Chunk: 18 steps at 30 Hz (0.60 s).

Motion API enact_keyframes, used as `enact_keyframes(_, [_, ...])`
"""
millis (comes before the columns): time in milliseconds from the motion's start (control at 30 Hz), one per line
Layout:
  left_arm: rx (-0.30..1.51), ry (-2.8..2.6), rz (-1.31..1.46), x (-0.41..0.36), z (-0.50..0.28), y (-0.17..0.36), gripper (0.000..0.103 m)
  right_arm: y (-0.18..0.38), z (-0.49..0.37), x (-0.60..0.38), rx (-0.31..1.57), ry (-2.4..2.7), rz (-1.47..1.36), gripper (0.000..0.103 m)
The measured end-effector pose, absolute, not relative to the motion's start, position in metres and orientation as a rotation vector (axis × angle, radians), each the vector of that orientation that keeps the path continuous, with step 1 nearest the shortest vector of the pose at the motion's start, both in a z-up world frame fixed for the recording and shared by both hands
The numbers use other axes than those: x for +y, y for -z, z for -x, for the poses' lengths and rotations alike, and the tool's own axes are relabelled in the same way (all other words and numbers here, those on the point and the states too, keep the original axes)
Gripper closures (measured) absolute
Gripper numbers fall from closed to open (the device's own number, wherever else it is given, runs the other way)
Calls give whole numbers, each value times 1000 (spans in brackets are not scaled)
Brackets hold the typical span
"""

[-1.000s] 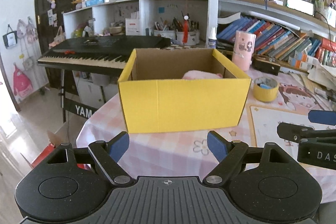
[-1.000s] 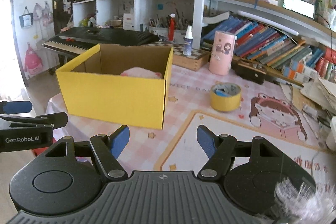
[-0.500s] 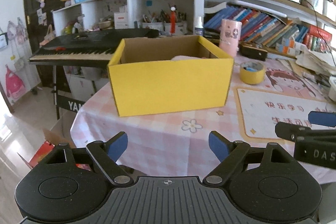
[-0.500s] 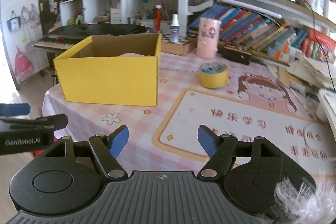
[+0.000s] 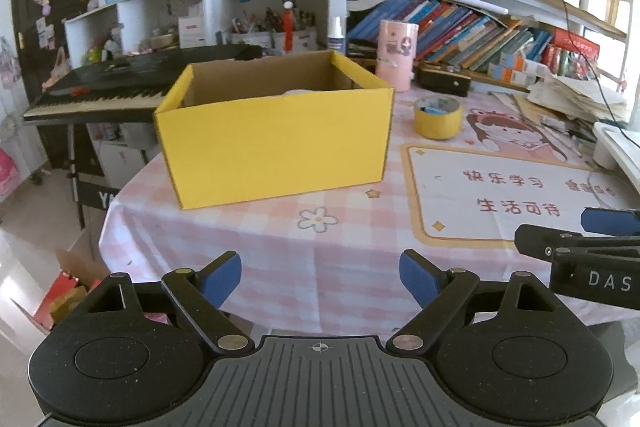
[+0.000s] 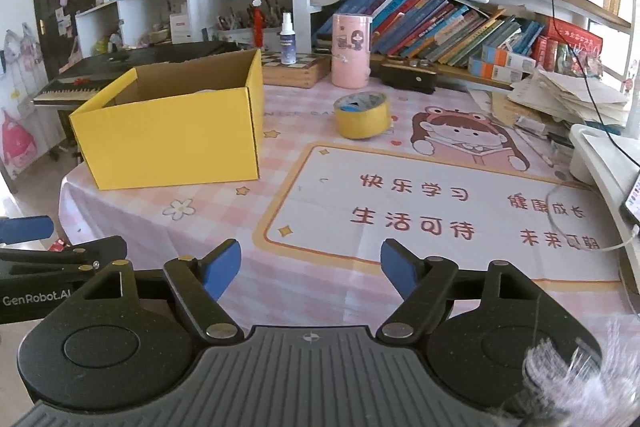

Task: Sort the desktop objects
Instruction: 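Withdraw both open tools from the box back over the table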

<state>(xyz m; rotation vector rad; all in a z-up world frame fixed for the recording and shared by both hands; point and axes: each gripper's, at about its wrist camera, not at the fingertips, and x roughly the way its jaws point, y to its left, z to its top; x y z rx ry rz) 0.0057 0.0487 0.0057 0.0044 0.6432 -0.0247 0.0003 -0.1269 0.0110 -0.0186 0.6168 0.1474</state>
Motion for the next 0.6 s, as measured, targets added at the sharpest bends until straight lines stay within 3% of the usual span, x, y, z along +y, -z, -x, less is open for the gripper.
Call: enact_keyframes(600, [644,93,-35,14,-33,-2,14,-2,-13,-158,644,-84,3,21])
